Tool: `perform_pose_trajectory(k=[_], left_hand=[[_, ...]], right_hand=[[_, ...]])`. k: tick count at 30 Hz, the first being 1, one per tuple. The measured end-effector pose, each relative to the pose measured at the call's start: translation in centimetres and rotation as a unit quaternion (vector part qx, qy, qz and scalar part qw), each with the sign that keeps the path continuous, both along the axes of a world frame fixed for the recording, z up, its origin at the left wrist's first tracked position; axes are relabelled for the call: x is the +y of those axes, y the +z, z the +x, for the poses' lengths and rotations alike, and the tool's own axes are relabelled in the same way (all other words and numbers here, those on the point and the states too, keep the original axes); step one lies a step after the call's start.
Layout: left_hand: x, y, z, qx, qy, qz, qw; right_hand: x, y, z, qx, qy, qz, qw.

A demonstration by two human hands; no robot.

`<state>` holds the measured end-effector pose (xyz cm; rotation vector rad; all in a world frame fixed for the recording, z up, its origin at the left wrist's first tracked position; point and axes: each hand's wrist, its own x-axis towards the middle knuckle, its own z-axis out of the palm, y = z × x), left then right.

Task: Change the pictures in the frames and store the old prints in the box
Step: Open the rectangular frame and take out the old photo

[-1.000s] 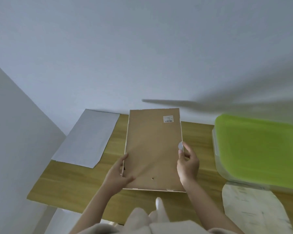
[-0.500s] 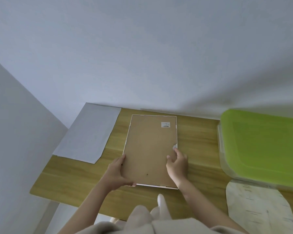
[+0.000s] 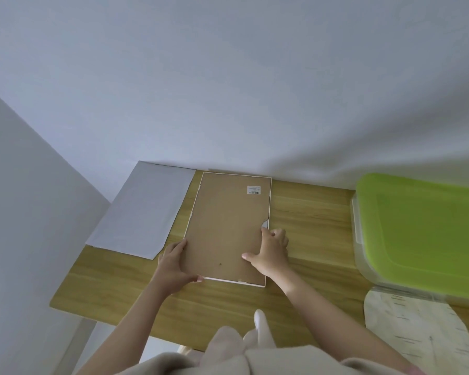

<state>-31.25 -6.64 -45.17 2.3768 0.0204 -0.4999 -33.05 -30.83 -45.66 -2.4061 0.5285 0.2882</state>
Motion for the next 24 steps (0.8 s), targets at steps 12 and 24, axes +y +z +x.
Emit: perform_pose_trajectory(k=[12,24], left_hand=[[0.6,-1.1,0.2,-0.027,0.058,-0.014,0.998],[0.6,-1.4,0.6,-0.018,0.065,-0.018,0.998]], right_hand=[[-0.4,0.5,2.6,0.024,-0.01,0.005,1.0],[-1.0,0.4,3.1,0.04,-0.051,0.107,0.992]])
